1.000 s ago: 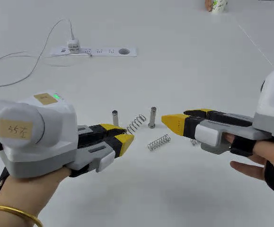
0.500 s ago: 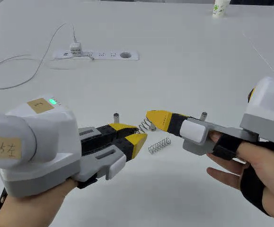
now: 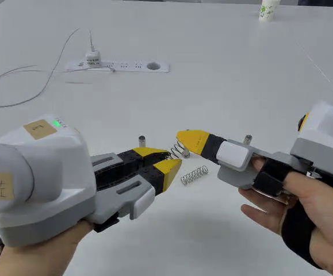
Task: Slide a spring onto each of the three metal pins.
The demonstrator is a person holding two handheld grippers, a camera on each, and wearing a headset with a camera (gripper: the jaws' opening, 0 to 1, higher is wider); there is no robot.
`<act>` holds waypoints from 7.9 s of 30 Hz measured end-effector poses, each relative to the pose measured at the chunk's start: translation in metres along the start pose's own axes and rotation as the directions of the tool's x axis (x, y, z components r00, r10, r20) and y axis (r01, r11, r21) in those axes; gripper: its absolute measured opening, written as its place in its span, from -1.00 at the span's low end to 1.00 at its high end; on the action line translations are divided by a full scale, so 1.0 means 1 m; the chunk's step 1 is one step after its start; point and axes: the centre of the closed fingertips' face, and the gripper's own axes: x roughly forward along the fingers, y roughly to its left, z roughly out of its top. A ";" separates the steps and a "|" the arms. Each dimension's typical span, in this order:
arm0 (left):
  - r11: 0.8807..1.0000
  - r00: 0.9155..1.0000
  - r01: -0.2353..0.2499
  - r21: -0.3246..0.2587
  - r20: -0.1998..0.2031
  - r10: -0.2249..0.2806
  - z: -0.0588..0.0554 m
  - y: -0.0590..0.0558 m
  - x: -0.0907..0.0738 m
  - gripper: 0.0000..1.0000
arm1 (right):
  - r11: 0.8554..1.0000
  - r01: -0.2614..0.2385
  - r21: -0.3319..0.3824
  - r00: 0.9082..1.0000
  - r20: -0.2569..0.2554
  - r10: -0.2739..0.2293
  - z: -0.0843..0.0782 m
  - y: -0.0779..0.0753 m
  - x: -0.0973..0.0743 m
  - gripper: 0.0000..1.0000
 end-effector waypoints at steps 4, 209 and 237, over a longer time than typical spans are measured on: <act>1.000 1.000 0.000 -0.006 0.000 0.000 -0.001 0.000 -0.001 -0.79 | 1.000 -0.008 -0.005 1.000 -0.001 0.008 0.000 0.002 0.001 -0.74; 0.984 0.961 -0.028 0.178 -0.265 0.075 -0.065 0.038 0.040 -0.09 | 0.694 0.137 -0.707 0.949 -0.107 -0.297 0.004 -0.078 -0.013 -0.10; 0.984 0.923 0.076 0.161 -0.385 -0.008 -0.102 0.034 0.082 -0.57 | 0.704 0.178 -0.688 0.933 -0.109 -0.343 -0.002 -0.103 -0.025 -0.19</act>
